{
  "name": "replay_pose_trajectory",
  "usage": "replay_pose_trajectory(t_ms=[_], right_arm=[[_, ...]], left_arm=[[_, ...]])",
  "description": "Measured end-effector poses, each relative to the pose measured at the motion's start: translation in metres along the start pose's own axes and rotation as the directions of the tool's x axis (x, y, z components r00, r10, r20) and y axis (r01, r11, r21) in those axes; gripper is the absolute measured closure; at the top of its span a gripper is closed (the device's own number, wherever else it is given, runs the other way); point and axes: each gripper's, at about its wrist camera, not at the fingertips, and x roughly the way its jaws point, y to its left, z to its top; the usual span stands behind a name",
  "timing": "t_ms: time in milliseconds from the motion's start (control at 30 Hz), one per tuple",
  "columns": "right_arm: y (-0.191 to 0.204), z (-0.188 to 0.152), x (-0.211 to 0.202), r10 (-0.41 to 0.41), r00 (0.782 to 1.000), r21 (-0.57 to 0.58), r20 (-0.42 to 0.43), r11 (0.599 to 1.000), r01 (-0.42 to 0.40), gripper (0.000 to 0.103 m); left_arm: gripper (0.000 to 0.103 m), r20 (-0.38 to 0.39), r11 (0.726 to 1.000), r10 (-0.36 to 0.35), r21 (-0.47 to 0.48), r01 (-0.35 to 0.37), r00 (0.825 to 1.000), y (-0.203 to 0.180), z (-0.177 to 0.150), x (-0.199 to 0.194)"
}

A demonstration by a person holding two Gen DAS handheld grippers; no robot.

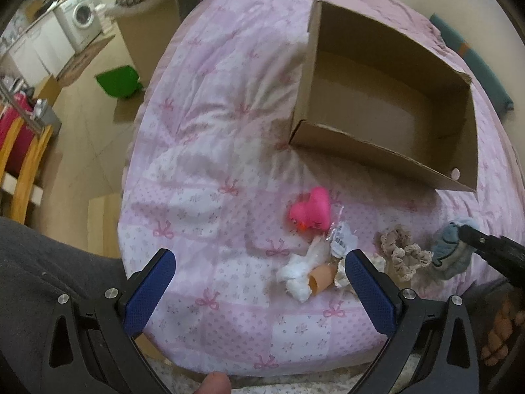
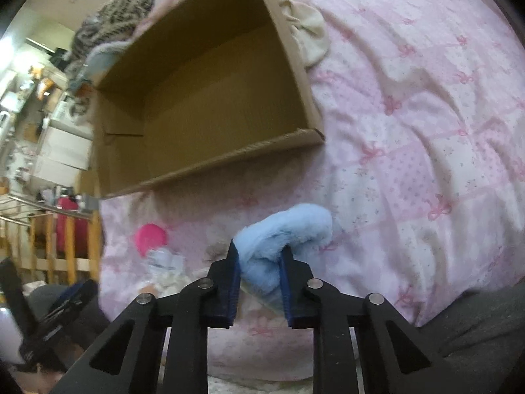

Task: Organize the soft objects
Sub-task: 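Grasp the light-blue fluffy sock with the right tool while the left tool approaches the white sock, then grasp the white sock with the left tool while the right tool lifts the blue sock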

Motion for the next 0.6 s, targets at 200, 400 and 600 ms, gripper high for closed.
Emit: replay_pose_trajectory(t_ms=[200,400,600], right_arm=[[0.023,0.003,-0.046,0.165,0.972,-0.105,0.170,0.983,-0.149,0.082],[0.020,0.003,-0.049,0.217,0.954,-0.116,0.206,0.974,-0.197,0.081],[0.018,-0.003,-0.048,0.219,0.955,-0.101,0.199,0.974,-0.202,0.081]], left_arm=[[0.000,-0.057,0.999,0.022,-0.027,-0.023,0.998,0.004,0.007,0.014],[0.029,-0.187,0.999,-0.035,-0.043,0.027,0.982,-0.005,-0.001,0.047],[0.037,-0.229,0.996,-0.049,-0.077,0.032,0.972,-0.003,0.000,0.063]])
